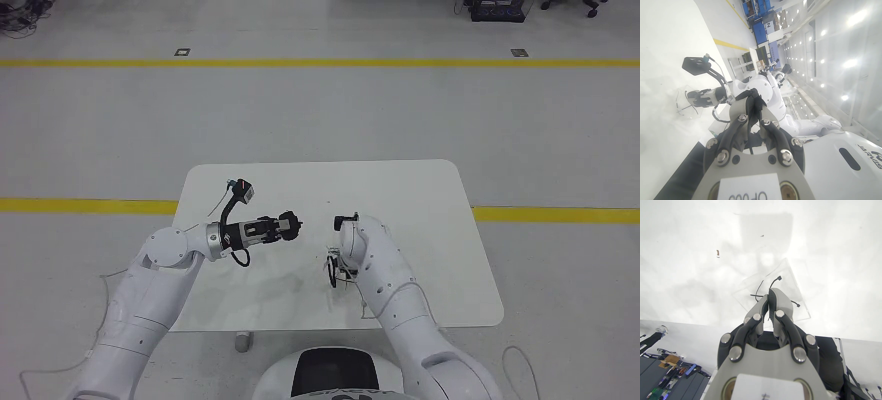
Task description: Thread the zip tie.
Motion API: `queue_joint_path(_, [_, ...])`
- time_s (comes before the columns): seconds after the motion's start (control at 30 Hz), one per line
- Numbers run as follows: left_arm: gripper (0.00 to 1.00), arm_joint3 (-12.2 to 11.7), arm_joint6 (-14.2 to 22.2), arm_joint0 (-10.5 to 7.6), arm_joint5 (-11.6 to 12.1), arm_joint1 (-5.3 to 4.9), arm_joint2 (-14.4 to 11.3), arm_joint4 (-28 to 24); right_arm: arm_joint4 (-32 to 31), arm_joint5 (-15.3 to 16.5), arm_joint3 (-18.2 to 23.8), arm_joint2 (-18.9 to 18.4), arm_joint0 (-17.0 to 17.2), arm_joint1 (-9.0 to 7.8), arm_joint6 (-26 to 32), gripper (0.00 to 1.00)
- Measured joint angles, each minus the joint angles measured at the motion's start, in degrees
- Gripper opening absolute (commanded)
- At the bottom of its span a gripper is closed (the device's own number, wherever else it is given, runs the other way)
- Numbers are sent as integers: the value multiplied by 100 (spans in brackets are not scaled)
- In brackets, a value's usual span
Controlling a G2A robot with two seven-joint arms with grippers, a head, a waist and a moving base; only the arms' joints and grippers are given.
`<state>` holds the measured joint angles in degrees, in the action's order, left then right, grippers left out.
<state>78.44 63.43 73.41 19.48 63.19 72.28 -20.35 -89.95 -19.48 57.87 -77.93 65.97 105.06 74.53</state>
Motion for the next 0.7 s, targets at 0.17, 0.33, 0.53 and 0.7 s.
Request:
queue_joint_path(0.17, [0,0,0,0,0,0,0,0,50,0,1108,155,549,-172,159,0])
queue_joint_path(0.33, [0,0,0,0,0,0,0,0,481,233,2287,215,1172,-376,-59,0])
queue_joint_path(0.53, [0,0,0,0,0,0,0,0,1580,1371,3267,-202,1839,-567,-557,0])
queue_joint_path(0.7, [0,0,0,0,0,0,0,0,1718,1528,3354,-273,1902,-584,-658,0])
